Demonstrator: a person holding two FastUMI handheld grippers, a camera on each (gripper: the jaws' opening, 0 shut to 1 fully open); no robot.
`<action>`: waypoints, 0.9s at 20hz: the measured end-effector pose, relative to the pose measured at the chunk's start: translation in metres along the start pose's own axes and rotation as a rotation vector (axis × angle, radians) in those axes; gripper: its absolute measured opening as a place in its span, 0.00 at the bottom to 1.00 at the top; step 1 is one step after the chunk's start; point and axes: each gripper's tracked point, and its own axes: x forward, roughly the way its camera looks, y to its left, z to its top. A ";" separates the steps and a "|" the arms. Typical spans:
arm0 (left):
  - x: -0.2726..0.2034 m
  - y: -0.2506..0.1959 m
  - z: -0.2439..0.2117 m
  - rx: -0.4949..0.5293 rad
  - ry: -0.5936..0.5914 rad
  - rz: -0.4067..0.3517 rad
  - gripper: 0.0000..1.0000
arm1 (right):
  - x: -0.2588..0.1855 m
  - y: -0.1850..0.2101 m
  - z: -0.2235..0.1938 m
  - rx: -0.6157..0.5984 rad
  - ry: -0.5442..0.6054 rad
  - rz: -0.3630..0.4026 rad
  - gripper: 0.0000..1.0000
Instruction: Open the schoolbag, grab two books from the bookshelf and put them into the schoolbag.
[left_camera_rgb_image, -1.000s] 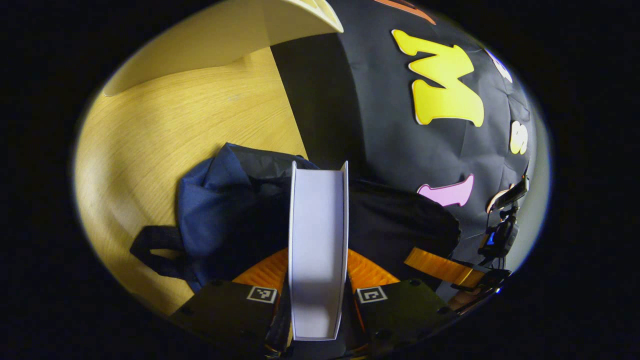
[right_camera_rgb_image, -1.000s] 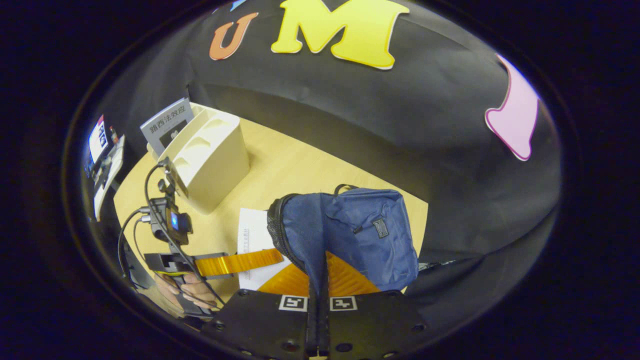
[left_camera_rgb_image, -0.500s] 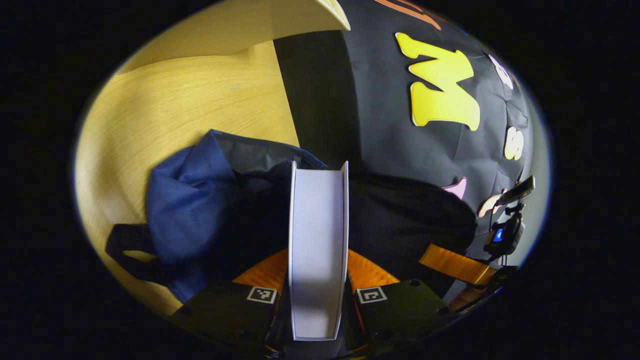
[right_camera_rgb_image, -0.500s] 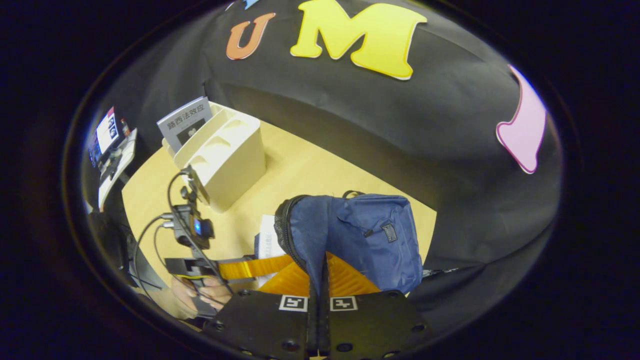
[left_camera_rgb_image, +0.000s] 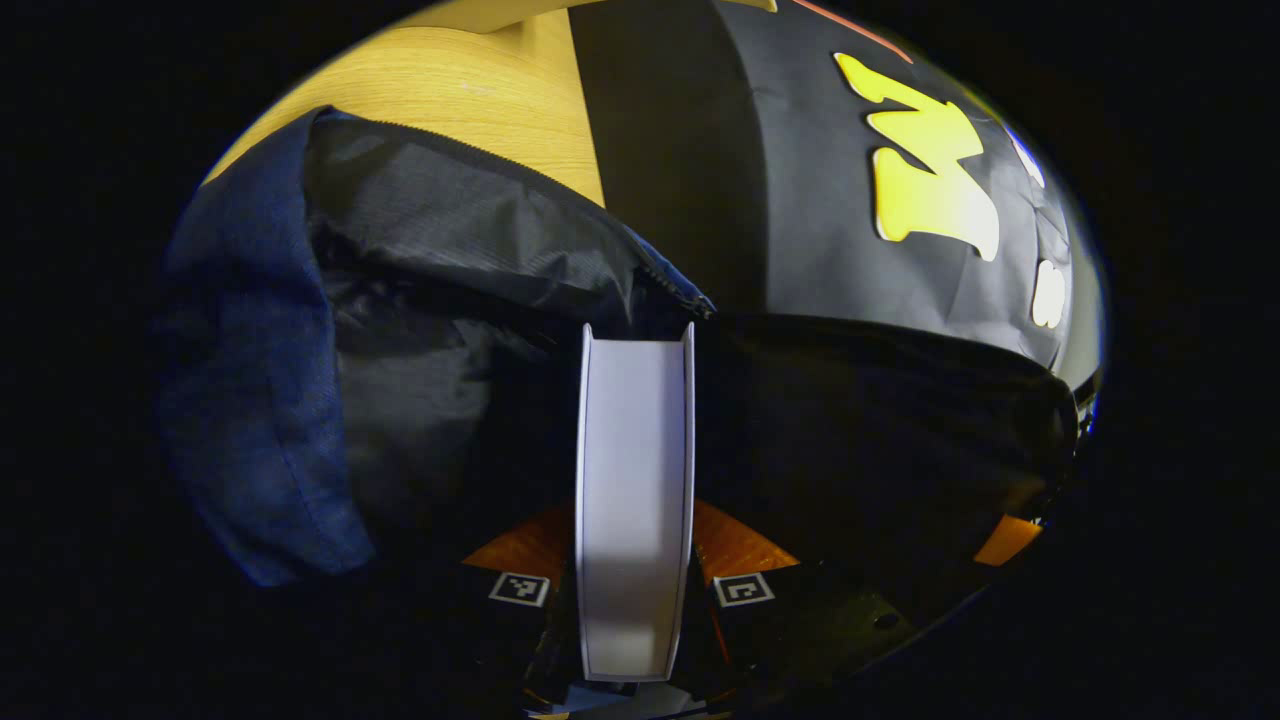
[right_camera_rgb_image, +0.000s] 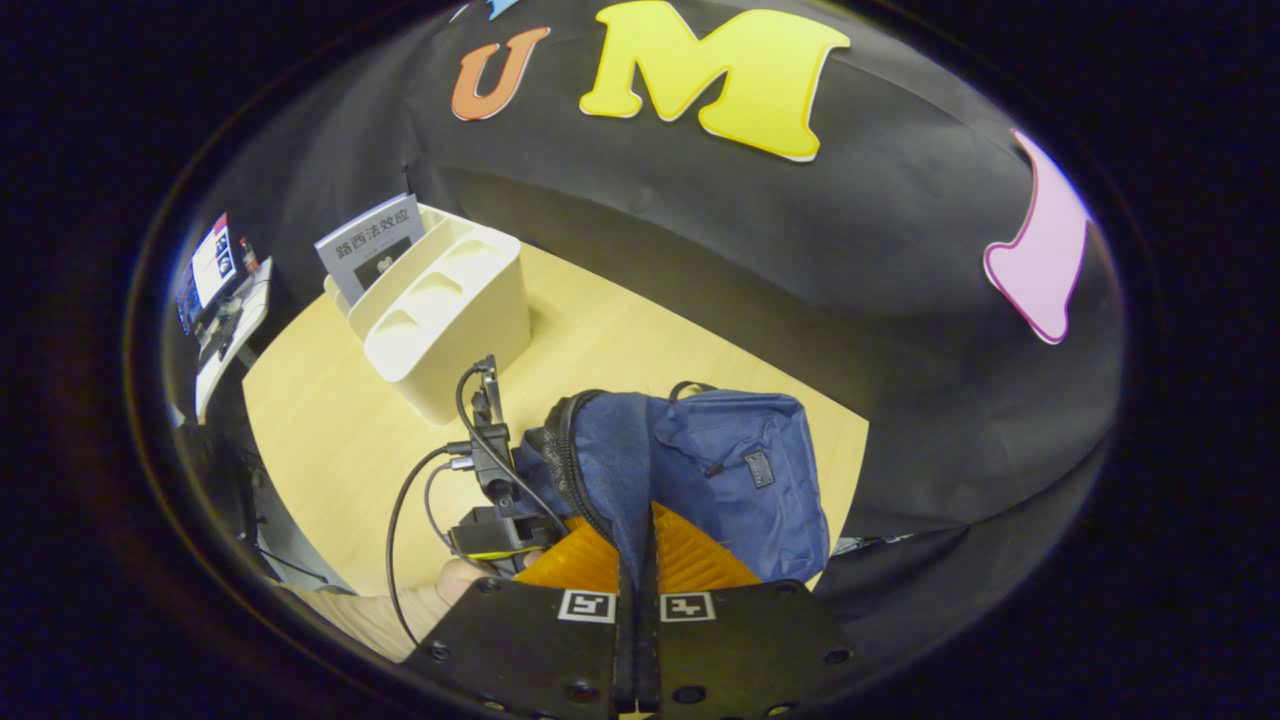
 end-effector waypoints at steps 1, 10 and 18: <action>-0.001 0.005 -0.002 0.006 0.002 0.029 0.48 | 0.000 -0.002 -0.002 0.015 0.001 -0.002 0.01; -0.095 0.000 0.012 0.083 -0.033 0.181 0.95 | 0.007 -0.004 -0.014 0.075 -0.037 -0.034 0.01; -0.244 0.009 0.037 0.507 0.126 0.439 0.95 | 0.004 0.006 -0.015 0.120 -0.068 -0.069 0.02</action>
